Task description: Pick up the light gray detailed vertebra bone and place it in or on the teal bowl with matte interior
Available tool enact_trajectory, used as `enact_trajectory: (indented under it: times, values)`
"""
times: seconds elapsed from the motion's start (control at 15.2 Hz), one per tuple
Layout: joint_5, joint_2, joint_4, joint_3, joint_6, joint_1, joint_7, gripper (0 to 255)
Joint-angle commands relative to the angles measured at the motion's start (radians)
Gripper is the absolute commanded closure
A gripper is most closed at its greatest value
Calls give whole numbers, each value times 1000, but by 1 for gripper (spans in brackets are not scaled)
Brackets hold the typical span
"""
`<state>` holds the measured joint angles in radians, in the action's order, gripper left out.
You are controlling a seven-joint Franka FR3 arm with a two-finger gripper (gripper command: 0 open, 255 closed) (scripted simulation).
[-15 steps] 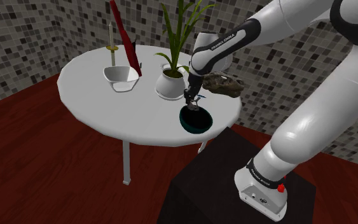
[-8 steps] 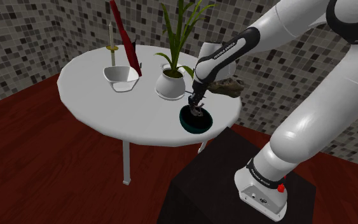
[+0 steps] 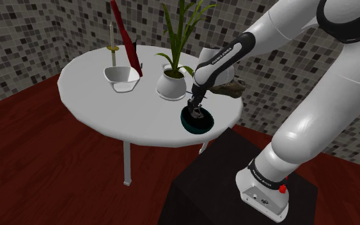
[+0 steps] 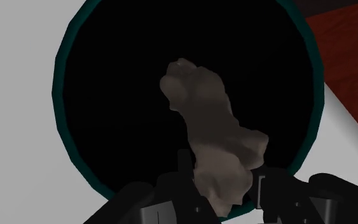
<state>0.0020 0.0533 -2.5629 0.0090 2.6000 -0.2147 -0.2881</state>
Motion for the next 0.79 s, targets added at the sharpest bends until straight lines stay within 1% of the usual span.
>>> enact_trajectory:
  times: [0.0,0.13,0.2,0.53,0.73]
  values:
    - [-1,5,-7,-3,-3,-3,-1,255]
    - [-1,5,-7,-2,-3,-3,-1,255]
    - [-1,4,-8,-3,-3,-3,-2,0]
    - [-1,5,-7,-2,-3,-3,-1,0]
    - [0,-92,10,-2,-116,-3,-2,0]
